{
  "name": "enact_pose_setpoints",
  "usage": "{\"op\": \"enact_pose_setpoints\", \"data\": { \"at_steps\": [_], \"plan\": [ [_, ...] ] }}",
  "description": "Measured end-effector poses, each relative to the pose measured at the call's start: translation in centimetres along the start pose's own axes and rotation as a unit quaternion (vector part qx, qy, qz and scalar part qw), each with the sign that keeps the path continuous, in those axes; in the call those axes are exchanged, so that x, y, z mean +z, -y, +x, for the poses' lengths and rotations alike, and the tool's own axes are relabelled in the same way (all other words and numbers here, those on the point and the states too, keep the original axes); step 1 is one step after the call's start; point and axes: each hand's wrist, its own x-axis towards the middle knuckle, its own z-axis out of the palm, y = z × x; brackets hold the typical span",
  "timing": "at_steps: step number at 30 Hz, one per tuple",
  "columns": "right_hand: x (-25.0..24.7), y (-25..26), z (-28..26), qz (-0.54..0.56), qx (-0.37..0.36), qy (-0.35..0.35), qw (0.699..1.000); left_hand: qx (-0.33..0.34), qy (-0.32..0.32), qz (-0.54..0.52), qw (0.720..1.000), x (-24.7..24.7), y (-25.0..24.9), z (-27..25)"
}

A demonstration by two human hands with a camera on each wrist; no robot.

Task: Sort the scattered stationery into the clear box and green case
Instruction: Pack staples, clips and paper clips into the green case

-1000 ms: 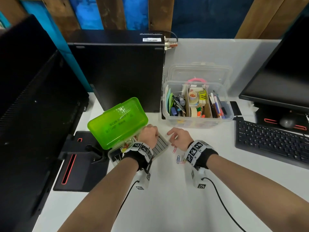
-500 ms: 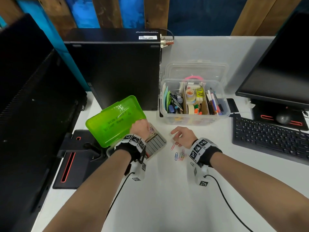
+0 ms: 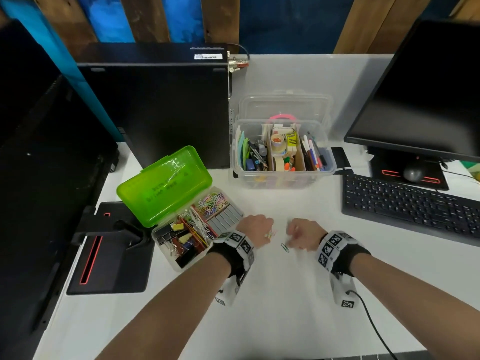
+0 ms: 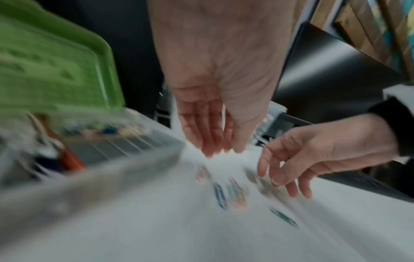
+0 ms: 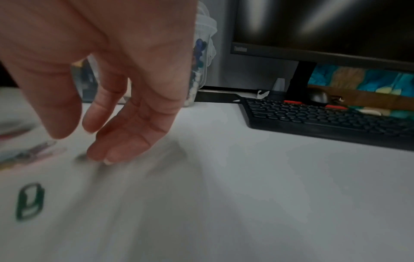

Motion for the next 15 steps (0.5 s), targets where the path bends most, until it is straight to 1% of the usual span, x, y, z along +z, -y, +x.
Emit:
{"op": "enact_pose_setpoints", "data": {
  "at_steps": [2,3,4,6,8,10,15],
  "plan": [
    [0.7,-0.6,-0.6,-0.039,0.014,-0.014,0.999,-0.027,0.037,0.004,0.999,0.7,-0.6,0.5],
    [1.2,-0.9,-0.8,-0.041,0.024,-0.013,0.999,-0.044,0.039,0.001,0.998,1.0,-0.7,0.7],
    [1.7,-1.1,-0.9,-0.032,0.031,-0.013,0.999,-0.06,0.031,-0.004,0.998,1.2,-0.8,1.0],
    [2.7,-1.1,-0.6,-0.017,0.026,-0.042,0.999,-0.082,0.001,-0.016,0.997,1.6,-0.7,1.3],
    [3.5,-0.5,-0.1,-0.036,0.005,-0.081,0.996,-0.091,-0.019,-0.023,0.995,1.9,-0.5,1.5],
    [3.9,0.3,0.5,-0.069,-0.016,-0.096,0.993,-0.091,-0.027,-0.029,0.995,2.1,-0.3,1.6],
    [3.8,1.0,1.7,-0.114,-0.04,-0.076,0.99,-0.093,-0.017,-0.037,0.995,2.0,-0.1,1.7]
  ]
}}
